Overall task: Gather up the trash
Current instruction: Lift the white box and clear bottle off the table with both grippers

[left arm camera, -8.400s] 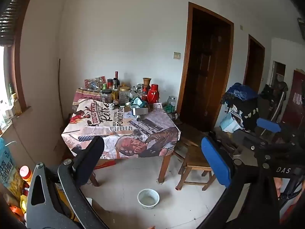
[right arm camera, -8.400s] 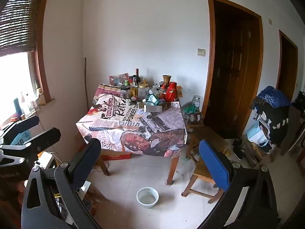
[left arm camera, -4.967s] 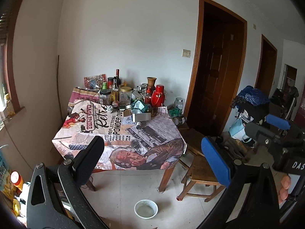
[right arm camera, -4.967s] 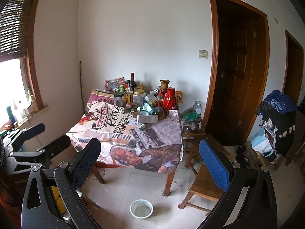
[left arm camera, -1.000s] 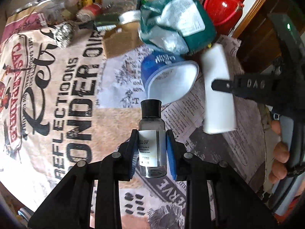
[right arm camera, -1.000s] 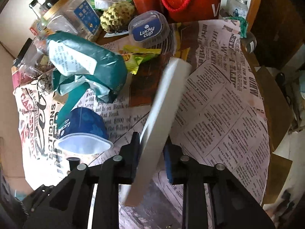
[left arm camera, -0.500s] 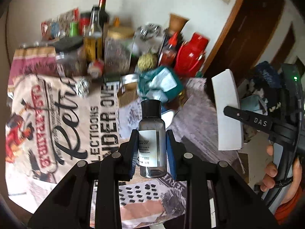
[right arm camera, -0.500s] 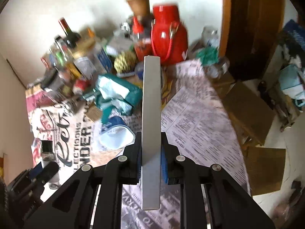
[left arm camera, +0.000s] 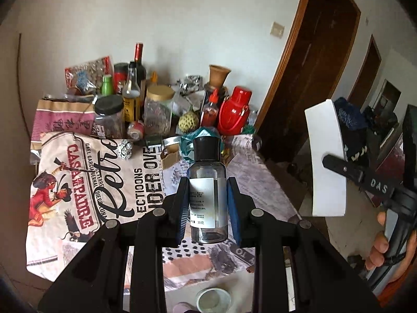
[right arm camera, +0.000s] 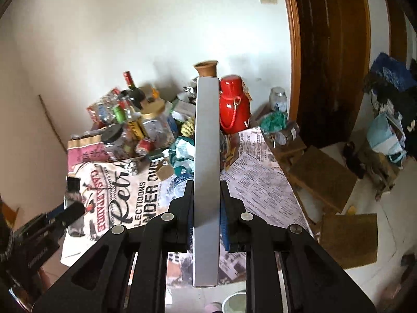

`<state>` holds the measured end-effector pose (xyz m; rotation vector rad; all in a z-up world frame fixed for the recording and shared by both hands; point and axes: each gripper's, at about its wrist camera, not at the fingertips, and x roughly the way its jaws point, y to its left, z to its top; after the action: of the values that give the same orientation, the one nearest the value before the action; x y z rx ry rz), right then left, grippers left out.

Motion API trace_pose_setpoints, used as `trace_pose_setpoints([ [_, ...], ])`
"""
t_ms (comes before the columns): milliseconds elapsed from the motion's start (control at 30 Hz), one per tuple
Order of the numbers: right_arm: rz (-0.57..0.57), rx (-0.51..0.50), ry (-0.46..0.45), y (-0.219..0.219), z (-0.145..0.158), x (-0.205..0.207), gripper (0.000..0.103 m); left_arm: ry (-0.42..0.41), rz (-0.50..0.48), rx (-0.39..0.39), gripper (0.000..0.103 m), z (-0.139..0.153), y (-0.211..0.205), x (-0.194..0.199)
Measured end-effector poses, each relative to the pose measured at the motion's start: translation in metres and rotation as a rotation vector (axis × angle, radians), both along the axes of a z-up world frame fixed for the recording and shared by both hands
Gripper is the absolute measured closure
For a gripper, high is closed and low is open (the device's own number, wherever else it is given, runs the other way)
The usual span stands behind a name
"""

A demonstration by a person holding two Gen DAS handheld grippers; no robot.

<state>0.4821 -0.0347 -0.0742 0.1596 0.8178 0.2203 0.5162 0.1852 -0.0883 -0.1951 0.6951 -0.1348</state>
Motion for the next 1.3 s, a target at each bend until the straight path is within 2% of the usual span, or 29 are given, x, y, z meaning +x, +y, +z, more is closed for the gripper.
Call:
trace_pose_setpoints([
  [233,0.074,0.015,-0.056,-0.026,0.014,-0.048,0.088,-0.062,0.06,0.023,0.076,0.022,-0.043,-0.06],
  [367,0.122,0.037,-0.066,-0.051,0.021,-0.076,0.088,-0.085,0.102,0.004,0.076,0.029,-0.08,-0.103],
  [500,0.163,0.036,-0.089,-0.083,0.028,-0.108,0.088,-0.093,0.115,-0.018,0.076,0.03,-0.12,-0.141],
  [667,0.2,0.038,-0.107,-0.117,0.035,-0.145,0.088,-0.109,0.128,-0.006,0.076,0.035,-0.167,-0.187],
  [867,0.235,0.038,-0.104,-0.144,0.036,-0.179,0.088,-0.113,0.141,0.008,0.076,0.039,-0.2,-0.231],
  [1033,0.248,0.052,-0.065,-0.149,0.026,-0.191,0.088,-0.083,0.156,0.007,0.076,0.029,-0.205,-0.248],
  [1300,0.26,0.035,0.053,-0.136,-0.012,-0.198,0.088,0.039,0.141,0.001,0.076,-0.022,-0.194,-0.247],
])
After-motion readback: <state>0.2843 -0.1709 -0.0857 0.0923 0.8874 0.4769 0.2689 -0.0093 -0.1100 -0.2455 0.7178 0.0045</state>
